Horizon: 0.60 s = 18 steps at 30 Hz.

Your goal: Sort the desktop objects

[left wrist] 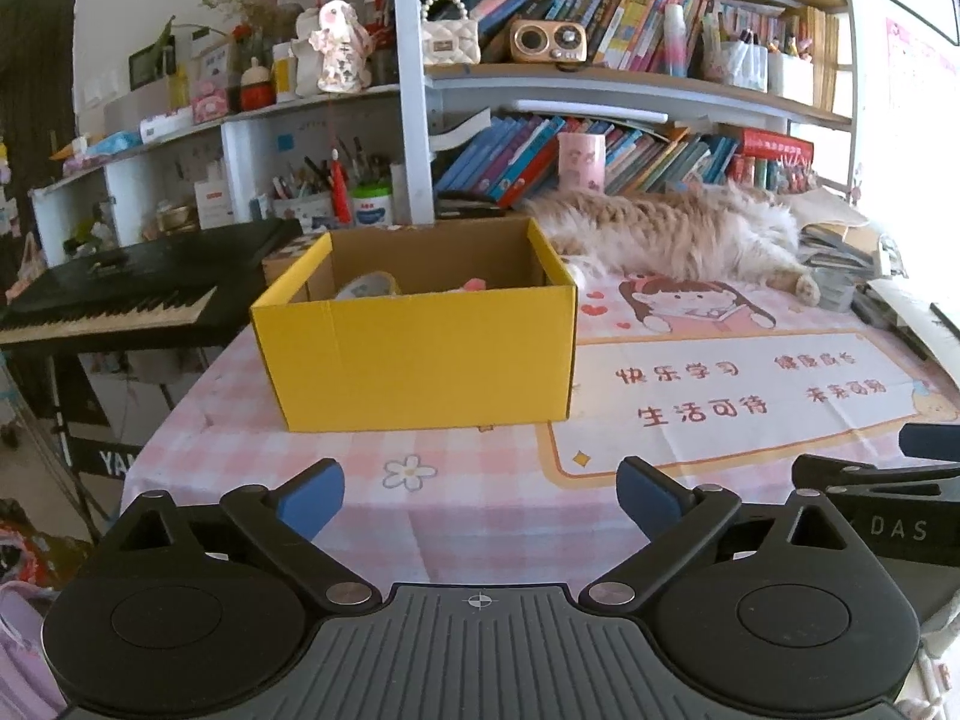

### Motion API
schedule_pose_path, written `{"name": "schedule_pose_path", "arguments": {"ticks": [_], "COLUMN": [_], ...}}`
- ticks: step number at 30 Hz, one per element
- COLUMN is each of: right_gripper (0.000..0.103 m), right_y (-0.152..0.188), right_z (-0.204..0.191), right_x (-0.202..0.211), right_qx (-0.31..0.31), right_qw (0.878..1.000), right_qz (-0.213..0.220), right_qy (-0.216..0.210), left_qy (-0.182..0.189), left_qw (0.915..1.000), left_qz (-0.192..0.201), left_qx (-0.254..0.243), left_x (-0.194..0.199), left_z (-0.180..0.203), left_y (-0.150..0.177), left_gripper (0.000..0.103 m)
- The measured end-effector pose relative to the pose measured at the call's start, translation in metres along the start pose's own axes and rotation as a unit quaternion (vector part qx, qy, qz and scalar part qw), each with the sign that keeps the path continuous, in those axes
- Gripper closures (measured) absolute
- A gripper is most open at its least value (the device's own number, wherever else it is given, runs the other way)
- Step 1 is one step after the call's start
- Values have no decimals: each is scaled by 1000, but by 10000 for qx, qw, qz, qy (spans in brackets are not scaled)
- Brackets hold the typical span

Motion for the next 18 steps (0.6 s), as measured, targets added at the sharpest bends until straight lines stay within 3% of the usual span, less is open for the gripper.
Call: {"name": "schedule_pose_path", "arguments": {"ticks": [18], "right_gripper": [18], "right_y": [2], "right_z": [-5], "right_x": [-2], "right_qx": [55], "right_qw": [9998], "right_qz": [-127], "right_qy": [-132], "left_qy": [-51], "left_qw": [9999], "left_qz": [-102], "left_qx": [26], "left_x": [-1], "left_z": [-2], "left_y": [4], "left_gripper": [2]}}
Point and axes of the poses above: each gripper's, at about its wrist camera, not at the fingertips, and x roughly against the way its jaws point, z to its right, y to its underside, the point moved 4 cm from there along -x, roughly the way its jaws point, and after that the axes turned 4 degrees about x, right-handed, at the moved point
